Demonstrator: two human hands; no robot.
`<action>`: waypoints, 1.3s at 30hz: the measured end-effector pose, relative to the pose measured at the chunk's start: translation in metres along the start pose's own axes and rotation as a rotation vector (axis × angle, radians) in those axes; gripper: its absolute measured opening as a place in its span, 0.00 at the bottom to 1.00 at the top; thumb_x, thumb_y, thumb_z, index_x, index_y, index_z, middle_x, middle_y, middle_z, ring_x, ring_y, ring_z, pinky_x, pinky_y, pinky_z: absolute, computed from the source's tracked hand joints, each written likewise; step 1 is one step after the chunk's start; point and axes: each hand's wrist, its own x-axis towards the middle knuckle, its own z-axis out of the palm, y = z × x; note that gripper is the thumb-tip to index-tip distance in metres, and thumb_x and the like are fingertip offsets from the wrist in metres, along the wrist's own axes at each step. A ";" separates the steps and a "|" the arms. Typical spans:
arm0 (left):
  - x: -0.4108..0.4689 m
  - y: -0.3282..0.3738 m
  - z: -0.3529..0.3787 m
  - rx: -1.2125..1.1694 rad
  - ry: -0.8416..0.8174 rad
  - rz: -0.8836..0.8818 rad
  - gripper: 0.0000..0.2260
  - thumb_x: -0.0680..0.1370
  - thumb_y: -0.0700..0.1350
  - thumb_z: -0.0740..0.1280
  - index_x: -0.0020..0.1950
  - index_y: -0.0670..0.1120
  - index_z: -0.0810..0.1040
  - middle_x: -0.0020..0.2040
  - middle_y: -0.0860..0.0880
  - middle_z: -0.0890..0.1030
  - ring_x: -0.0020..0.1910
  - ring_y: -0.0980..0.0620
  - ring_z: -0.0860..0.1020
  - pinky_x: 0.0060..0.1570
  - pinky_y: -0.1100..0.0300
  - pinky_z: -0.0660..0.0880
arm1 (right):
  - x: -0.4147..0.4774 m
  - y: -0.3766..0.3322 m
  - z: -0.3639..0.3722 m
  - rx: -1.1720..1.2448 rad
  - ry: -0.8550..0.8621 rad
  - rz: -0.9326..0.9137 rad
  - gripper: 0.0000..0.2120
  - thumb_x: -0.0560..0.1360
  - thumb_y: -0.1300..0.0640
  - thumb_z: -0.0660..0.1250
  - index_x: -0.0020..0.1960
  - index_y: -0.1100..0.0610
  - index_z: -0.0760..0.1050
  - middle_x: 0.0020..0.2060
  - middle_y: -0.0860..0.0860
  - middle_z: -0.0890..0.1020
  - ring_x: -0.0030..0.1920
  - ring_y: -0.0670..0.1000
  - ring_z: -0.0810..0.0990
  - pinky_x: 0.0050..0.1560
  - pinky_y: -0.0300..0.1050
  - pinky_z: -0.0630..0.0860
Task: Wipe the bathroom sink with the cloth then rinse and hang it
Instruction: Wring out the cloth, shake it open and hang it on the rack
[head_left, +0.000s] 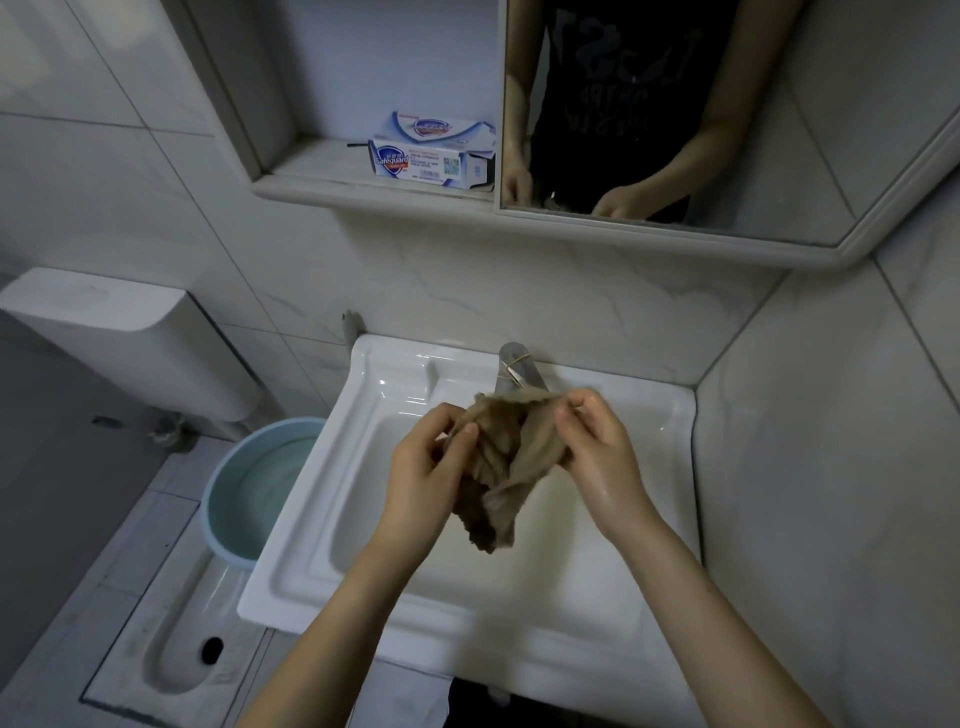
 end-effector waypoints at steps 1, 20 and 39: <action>0.003 -0.002 -0.004 0.112 0.016 0.058 0.07 0.81 0.40 0.64 0.44 0.44 0.77 0.35 0.47 0.77 0.33 0.52 0.73 0.33 0.61 0.70 | 0.003 -0.003 -0.005 -0.080 0.048 -0.061 0.07 0.81 0.61 0.59 0.44 0.56 0.72 0.34 0.49 0.74 0.37 0.46 0.72 0.41 0.42 0.70; 0.016 0.005 -0.031 0.458 0.159 0.226 0.08 0.82 0.40 0.60 0.44 0.45 0.75 0.37 0.48 0.79 0.38 0.48 0.76 0.39 0.51 0.73 | 0.001 -0.012 -0.050 -0.972 0.108 -0.459 0.06 0.76 0.61 0.57 0.48 0.53 0.71 0.43 0.47 0.74 0.42 0.54 0.74 0.39 0.48 0.70; -0.067 0.004 -0.128 0.131 0.263 -0.069 0.09 0.78 0.46 0.62 0.47 0.45 0.81 0.44 0.49 0.82 0.43 0.54 0.80 0.43 0.64 0.77 | -0.021 -0.088 0.060 -0.147 -0.348 -0.210 0.07 0.76 0.69 0.63 0.46 0.63 0.80 0.36 0.49 0.83 0.39 0.44 0.82 0.40 0.33 0.77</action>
